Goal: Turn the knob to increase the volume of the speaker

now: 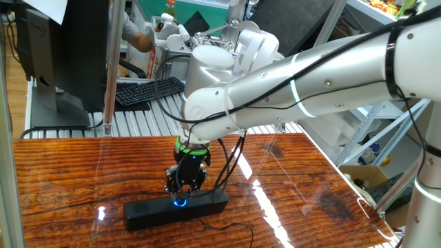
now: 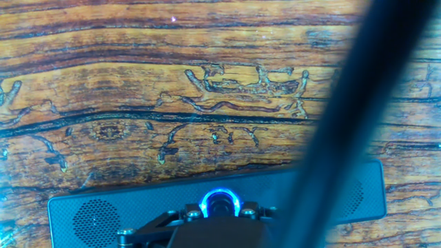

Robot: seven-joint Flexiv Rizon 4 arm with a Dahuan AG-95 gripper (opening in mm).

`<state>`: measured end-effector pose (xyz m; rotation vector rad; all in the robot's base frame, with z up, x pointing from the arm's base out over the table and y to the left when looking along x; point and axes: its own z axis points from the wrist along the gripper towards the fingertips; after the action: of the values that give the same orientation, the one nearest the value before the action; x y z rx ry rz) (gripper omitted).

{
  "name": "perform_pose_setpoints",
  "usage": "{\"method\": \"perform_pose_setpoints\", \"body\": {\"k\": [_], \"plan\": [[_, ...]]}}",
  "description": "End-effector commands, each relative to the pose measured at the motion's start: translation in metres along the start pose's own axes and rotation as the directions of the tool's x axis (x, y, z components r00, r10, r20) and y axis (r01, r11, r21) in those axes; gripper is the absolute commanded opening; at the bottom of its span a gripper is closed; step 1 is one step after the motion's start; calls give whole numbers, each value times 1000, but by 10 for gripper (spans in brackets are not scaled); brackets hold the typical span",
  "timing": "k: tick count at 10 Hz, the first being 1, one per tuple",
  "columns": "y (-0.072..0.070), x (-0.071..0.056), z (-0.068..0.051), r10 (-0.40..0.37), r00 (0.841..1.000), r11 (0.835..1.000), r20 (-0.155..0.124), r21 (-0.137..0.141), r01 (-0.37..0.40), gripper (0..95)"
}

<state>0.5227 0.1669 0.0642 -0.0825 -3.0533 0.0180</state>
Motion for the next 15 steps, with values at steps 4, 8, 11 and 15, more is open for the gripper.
{"method": "perform_pose_setpoints", "body": {"k": [4, 8, 11, 15], "plan": [[0, 0, 2, 0, 1000, 1000, 0, 1, 0, 380], [0, 1, 2, -3, 1000, 1000, 3, 3, 3, 380], [0, 1, 3, -4, 1000, 1000, 2, 1, 4, 380], [0, 0, 5, -8, 1000, 1000, 5, 2, 8, 380]]}}
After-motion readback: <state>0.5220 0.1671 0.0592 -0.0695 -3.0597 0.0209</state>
